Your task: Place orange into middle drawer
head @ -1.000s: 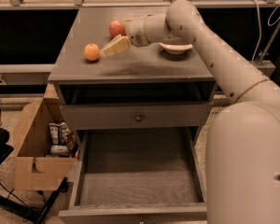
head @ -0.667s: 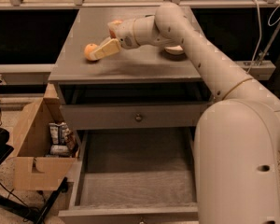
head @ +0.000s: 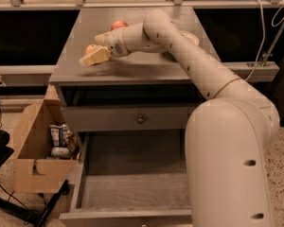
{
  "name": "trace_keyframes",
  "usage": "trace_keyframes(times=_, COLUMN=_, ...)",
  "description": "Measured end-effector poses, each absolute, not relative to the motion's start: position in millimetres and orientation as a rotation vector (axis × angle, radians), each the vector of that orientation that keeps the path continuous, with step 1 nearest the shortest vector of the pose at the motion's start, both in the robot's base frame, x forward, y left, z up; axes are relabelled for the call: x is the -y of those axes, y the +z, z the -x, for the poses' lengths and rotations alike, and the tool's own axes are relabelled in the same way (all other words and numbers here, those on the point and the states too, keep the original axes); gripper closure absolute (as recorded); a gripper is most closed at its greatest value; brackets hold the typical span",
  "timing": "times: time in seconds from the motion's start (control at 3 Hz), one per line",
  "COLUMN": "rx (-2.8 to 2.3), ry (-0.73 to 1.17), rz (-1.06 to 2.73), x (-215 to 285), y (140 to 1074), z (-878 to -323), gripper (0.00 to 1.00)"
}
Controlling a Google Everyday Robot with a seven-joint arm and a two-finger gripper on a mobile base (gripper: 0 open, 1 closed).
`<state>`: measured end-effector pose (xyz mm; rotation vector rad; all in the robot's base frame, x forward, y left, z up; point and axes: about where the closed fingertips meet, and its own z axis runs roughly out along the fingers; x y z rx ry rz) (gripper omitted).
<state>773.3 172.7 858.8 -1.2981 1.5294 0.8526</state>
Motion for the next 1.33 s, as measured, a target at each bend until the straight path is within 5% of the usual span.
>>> trace_keyframes(times=1.0, rx=-1.579, ry=0.923, rz=1.255, x=-179.8, y=818.8, z=-782.6, gripper=0.89)
trace_keyframes(times=1.33, rx=-1.579, ry=0.923, rz=1.255, x=-179.8, y=820.5, z=-782.6, gripper=1.0)
